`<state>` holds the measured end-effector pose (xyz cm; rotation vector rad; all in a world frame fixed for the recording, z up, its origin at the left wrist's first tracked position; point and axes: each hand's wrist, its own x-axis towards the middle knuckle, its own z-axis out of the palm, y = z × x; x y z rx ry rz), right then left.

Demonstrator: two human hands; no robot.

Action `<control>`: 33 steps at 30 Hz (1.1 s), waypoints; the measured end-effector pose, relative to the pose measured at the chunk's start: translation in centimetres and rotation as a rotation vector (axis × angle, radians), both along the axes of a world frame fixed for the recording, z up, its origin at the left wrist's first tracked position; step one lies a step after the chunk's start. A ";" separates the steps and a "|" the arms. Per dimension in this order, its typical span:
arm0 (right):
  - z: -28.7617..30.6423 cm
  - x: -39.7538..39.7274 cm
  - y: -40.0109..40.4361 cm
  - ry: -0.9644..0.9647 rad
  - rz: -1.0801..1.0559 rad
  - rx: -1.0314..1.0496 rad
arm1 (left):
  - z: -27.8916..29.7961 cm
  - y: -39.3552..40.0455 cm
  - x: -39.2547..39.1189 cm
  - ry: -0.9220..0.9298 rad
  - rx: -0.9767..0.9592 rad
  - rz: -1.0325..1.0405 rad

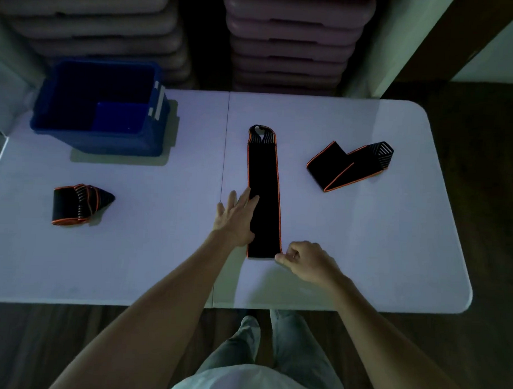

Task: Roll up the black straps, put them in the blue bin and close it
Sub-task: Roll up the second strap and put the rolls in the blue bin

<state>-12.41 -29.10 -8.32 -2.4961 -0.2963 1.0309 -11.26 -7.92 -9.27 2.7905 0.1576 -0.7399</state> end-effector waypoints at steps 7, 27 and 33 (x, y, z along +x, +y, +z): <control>1.0 4.0 -5.2 -0.118 -0.206 0.054 | 2.6 -3.4 3.1 -0.163 -0.119 0.079; 0.3 25.8 -16.6 -0.149 -0.546 0.157 | 2.7 -19.0 21.6 -0.243 0.081 -0.323; -1.2 28.4 -16.1 -0.027 -0.693 0.251 | 1.4 -20.6 22.4 -0.146 0.092 -0.251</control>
